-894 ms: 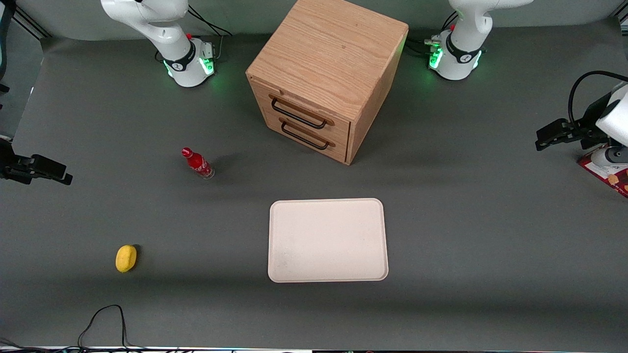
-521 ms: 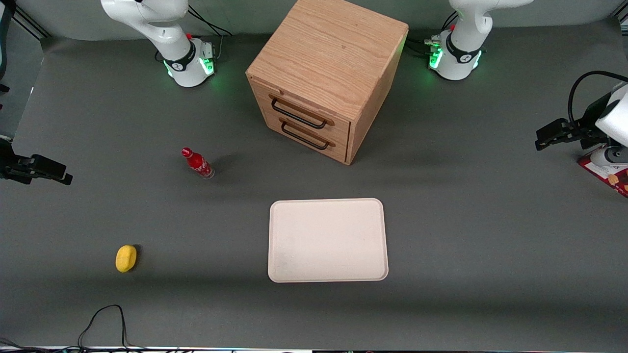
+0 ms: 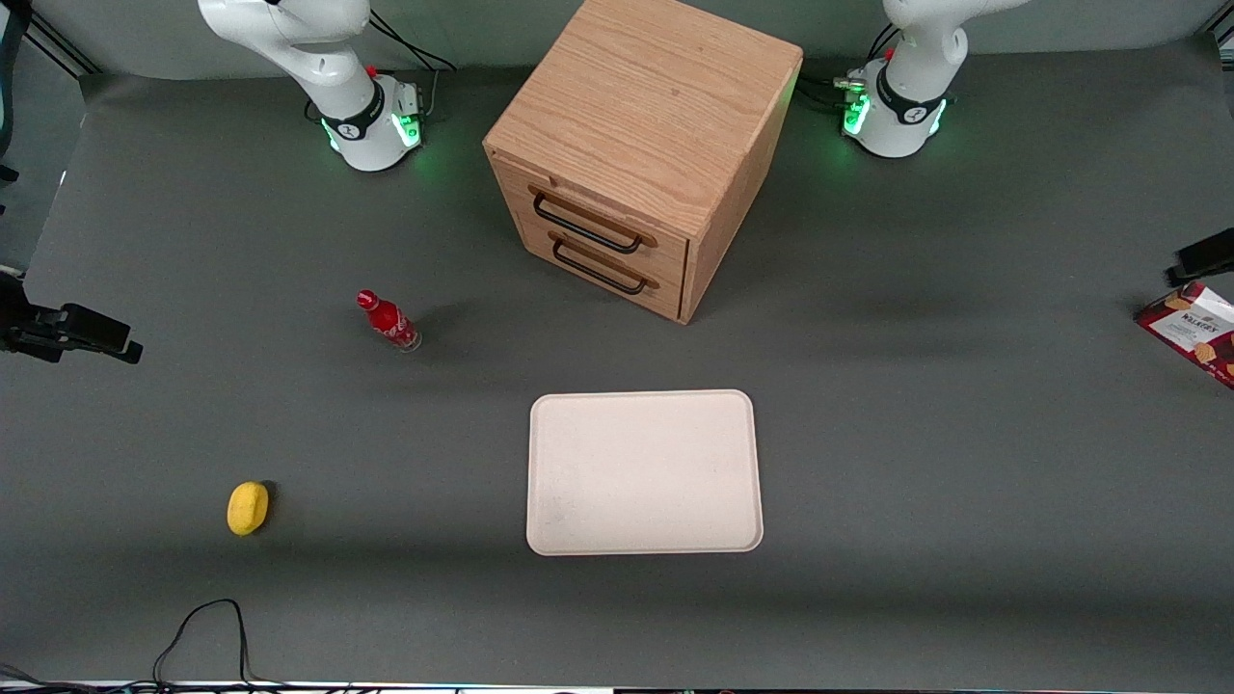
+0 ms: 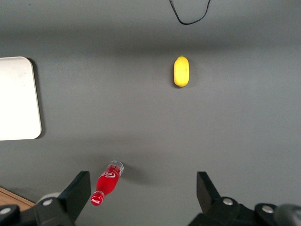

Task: Place red cookie box on tray
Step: 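Move the left gripper over the red tartan shortbread box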

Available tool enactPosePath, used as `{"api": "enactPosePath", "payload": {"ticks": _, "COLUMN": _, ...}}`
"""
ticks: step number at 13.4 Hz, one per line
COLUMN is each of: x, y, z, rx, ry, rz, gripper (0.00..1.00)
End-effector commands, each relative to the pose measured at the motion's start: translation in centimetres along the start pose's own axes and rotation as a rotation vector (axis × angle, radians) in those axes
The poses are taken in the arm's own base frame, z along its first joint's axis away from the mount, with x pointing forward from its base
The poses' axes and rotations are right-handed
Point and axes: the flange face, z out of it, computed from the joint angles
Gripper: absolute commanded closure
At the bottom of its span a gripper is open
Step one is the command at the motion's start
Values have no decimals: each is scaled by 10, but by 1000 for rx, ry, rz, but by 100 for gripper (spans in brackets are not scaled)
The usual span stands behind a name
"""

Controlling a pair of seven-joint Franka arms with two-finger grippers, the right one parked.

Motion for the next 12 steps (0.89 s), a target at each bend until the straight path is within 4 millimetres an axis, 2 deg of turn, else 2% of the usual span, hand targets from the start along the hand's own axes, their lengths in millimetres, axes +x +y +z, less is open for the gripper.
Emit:
{"api": "enactPosePath", "payload": {"ticks": 1, "x": 2, "y": -85, "z": 12, "rx": 34, "ry": 3, "rz": 26, "gripper": 0}}
{"api": "enactPosePath", "payload": {"ticks": 3, "x": 4, "y": -150, "z": 27, "rx": 45, "ry": -11, "rz": 45, "gripper": 0}}
{"api": "enactPosePath", "payload": {"ticks": 5, "x": -4, "y": -217, "z": 46, "rx": 35, "ry": -11, "rz": -16, "gripper": 0}}
{"api": "enactPosePath", "payload": {"ticks": 6, "x": -9, "y": -240, "z": 54, "rx": 35, "ry": -5, "rz": -48, "gripper": 0}}
{"api": "enactPosePath", "payload": {"ticks": 9, "x": -35, "y": -290, "z": 69, "rx": 38, "ry": 26, "rz": -157, "gripper": 0}}
{"api": "enactPosePath", "payload": {"ticks": 10, "x": -42, "y": -299, "z": 75, "rx": 30, "ry": 20, "rz": -214, "gripper": 0}}
{"api": "enactPosePath", "payload": {"ticks": 12, "x": -46, "y": -298, "z": 91, "rx": 11, "ry": -10, "rz": -409, "gripper": 0}}
